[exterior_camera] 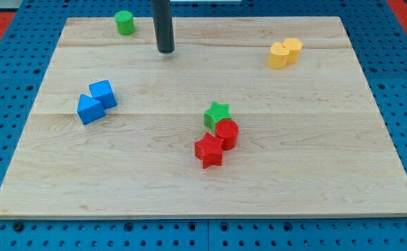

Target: Slide green circle left and down a bit

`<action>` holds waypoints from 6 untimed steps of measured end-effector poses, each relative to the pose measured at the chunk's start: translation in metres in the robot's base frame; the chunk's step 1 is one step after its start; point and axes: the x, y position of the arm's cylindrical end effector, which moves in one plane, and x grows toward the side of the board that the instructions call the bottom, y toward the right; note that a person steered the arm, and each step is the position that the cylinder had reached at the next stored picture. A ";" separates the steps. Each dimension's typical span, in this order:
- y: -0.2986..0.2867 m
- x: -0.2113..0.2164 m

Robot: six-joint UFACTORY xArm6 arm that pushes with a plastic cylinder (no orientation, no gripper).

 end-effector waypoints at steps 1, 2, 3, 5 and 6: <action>0.000 -0.044; 0.000 -0.073; -0.035 -0.072; -0.158 -0.073; -0.178 -0.052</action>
